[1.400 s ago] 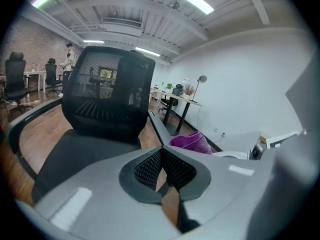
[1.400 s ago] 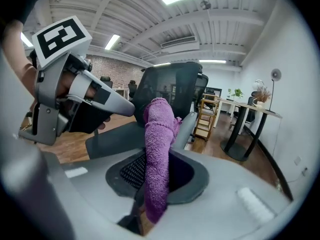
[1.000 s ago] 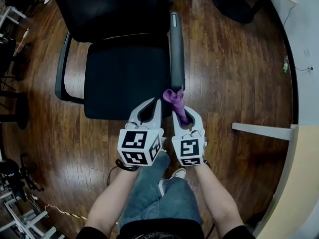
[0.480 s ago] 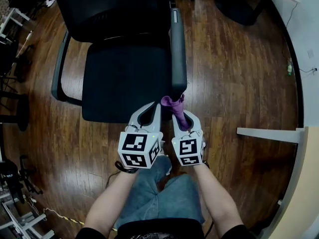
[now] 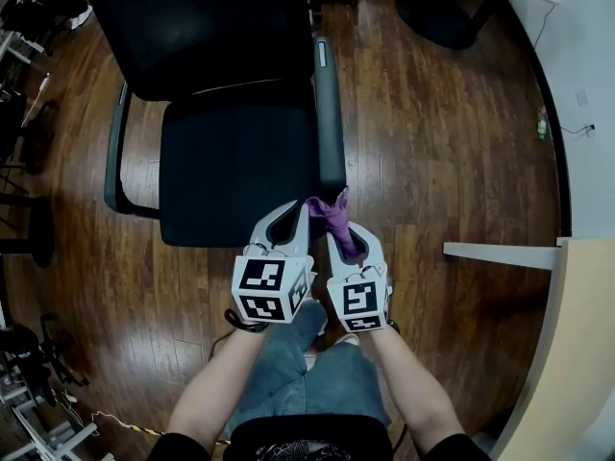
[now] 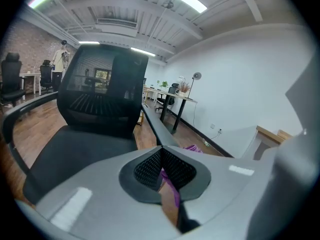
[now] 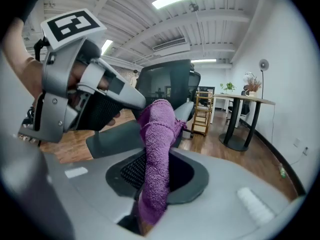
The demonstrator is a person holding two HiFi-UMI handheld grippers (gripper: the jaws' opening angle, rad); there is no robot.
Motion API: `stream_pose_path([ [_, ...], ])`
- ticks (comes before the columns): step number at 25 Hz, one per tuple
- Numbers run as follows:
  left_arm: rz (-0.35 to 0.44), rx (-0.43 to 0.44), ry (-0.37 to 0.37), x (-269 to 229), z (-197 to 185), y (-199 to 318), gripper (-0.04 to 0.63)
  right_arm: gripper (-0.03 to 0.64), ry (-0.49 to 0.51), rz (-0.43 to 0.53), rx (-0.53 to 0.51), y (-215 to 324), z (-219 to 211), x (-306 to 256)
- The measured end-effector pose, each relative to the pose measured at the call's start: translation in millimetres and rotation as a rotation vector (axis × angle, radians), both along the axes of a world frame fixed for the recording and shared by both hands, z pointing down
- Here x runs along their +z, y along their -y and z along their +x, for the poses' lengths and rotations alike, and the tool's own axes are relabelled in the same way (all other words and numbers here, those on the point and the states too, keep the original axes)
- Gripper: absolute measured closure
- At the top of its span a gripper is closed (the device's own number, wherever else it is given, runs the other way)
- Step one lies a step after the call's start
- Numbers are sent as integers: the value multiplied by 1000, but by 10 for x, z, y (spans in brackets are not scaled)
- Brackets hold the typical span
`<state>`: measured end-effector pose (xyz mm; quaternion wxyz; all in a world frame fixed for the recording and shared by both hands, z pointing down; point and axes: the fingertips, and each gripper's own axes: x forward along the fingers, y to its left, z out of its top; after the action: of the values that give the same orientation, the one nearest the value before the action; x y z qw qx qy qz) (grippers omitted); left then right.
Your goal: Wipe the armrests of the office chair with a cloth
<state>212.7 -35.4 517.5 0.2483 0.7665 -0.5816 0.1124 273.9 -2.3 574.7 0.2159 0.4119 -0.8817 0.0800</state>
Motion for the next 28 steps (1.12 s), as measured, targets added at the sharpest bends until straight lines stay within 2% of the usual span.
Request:
stream_pose_path([
  [10,23,70,-23,-708,-46,527,591,543,-11,60,49,654,-117,-998],
  [14,40,68,-31,-931,-120,764,591,543,-6,88,54,975,-203,-1280],
  [22,71,45,-19,-1049,-165,1383,591,543,20,129,41,1762,-263,-1440],
  [28,49,5,3,-960,-153,1921,591,543,44,114,1,2361,-285,-1363],
])
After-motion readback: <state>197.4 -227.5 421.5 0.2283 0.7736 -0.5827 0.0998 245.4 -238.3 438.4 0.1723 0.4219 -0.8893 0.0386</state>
